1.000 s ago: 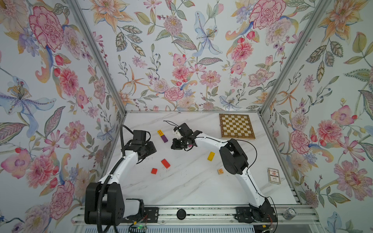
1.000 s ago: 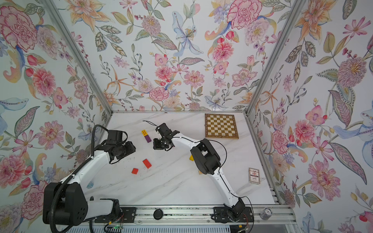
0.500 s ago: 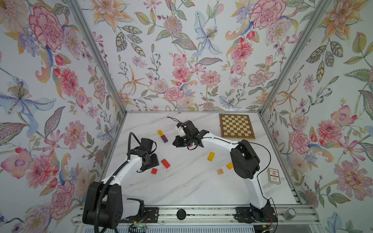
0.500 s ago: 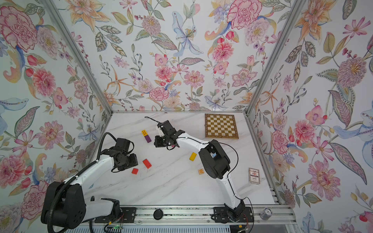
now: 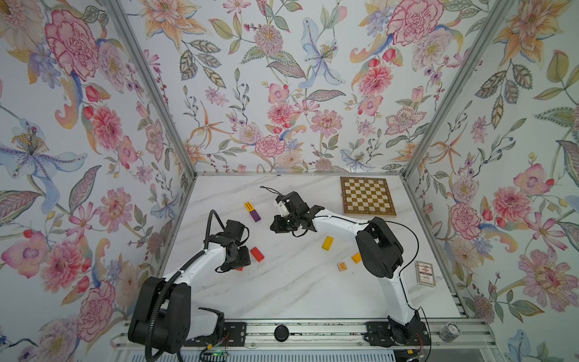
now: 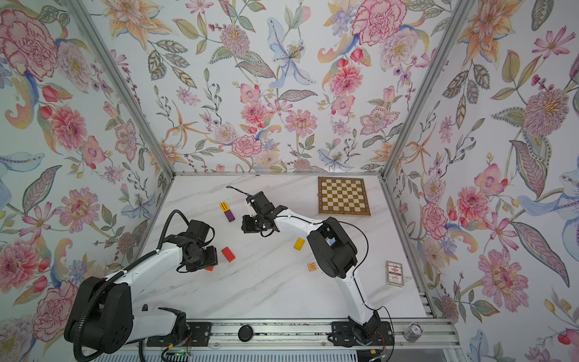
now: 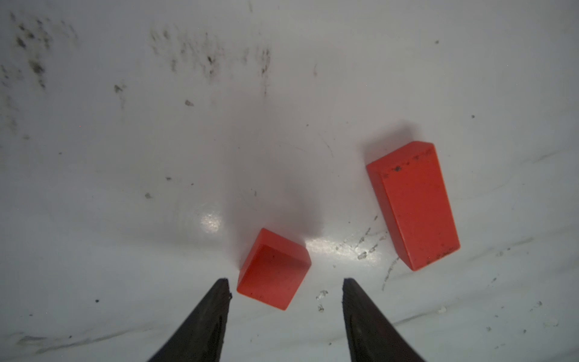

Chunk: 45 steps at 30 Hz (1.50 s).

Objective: Assemble the letter v with building blocks
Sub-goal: Pick up the building block from the center of the board.

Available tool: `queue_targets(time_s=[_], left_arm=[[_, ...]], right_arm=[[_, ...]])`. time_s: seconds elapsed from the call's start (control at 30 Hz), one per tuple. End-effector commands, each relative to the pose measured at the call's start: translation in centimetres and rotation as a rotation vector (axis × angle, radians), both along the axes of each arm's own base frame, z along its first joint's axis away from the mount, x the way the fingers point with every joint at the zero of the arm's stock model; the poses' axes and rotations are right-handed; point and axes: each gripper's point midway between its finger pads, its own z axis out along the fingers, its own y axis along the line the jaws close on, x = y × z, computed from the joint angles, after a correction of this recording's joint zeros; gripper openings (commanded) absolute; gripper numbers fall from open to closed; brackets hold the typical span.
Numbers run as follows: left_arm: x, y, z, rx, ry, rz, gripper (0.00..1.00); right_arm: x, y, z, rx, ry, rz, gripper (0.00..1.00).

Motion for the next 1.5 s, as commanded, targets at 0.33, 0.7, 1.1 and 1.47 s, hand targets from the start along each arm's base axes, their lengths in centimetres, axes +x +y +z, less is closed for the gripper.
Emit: queue_targets(time_s=[0.33,0.7,1.1,1.47], left_arm=[[-1.3,0.4,-2.1,0.079,0.087,-0.037,0.52],[-0.9,0.8,-2.3,0.107,0.079,-0.026,0.42],[-0.2,0.0,-2.2,0.067,0.056,-0.021,0.26],[2.4,-0.5,3.6,0.03,-0.089,0.032,0.19]], right_arm=[[0.1,0.0,2.1,0.029,-0.031,-0.01,0.11],[0.2,0.0,1.7,0.027,-0.022,-0.018,0.11],[0.3,0.1,1.7,0.029,-0.021,-0.019,0.11],[0.5,-0.5,3.3,0.046,-0.031,-0.033,0.11]])
